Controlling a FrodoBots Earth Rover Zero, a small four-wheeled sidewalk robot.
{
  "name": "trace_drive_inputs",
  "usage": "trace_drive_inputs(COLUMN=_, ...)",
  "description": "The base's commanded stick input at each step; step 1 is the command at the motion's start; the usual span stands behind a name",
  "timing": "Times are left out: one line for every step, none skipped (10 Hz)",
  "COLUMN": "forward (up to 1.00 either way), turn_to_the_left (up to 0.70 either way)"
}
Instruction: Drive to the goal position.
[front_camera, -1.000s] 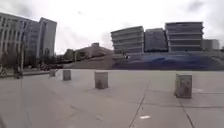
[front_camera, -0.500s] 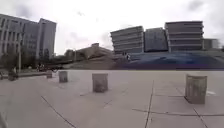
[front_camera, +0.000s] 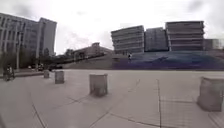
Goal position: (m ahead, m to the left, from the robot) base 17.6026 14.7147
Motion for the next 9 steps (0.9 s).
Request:
trace_drive_inputs(forward=0.70, turn_to_the_left=-0.24)
trace_drive_inputs(forward=0.70, turn_to_the_left=-0.13)
trace_drive_inputs(forward=0.70, turn_to_the_left=0.02)
trace_drive_inputs(forward=0.70, turn_to_the_left=0.02)
trace_drive_inputs(forward=0.70, turn_to_the_left=0.02)
trace_drive_inputs(forward=0.70, turn_to_the_left=0.02)
trace_drive_inputs(forward=0.70, turn_to_the_left=0.02)
trace_drive_inputs(forward=0.70, turn_to_the_left=0.02)
trace_drive_inputs(forward=0.70, turn_to_the_left=0.02)
